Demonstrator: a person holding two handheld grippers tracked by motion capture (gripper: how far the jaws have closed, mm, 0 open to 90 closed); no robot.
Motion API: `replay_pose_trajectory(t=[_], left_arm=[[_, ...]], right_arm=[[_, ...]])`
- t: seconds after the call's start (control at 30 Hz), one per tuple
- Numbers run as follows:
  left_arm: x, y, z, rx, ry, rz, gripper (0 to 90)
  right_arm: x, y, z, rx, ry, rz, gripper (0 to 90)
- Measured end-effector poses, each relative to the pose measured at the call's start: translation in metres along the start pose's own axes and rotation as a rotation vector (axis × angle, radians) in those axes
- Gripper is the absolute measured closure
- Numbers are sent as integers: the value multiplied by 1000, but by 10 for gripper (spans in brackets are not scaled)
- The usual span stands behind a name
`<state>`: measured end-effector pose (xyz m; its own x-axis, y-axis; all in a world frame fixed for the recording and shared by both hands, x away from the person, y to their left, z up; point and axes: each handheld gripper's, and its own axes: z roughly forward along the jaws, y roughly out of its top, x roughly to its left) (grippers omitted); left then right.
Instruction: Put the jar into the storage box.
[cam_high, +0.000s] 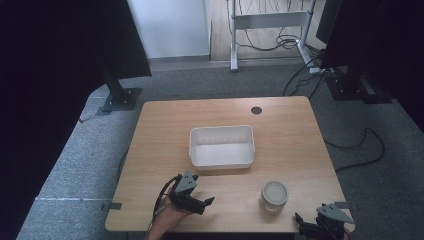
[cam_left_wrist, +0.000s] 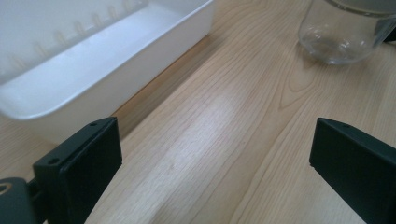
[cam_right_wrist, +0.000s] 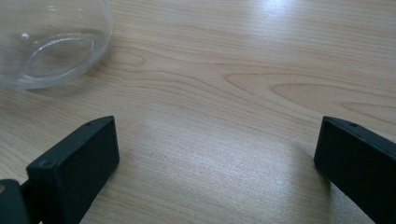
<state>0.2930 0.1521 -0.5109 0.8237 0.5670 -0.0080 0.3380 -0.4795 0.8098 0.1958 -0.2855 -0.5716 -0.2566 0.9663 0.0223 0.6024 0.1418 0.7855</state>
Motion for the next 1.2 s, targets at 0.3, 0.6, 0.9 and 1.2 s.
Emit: replay_pose_trajectory(t=[0.3,0.6,0.9,1.2], left_arm=[[-11,15,14,-9,-27,35,24],[-20,25,29,-9,-56,57,28],[-31,37,42,-18,-81,76,26],[-41,48,53,-20,-103,101,26]], right_arm=[[0,0,0,-1,0,0,0],[0,0,0,-1,0,0,0],[0,0,0,-2,0,-1,0],[0,0,0,-2,0,-1,0]])
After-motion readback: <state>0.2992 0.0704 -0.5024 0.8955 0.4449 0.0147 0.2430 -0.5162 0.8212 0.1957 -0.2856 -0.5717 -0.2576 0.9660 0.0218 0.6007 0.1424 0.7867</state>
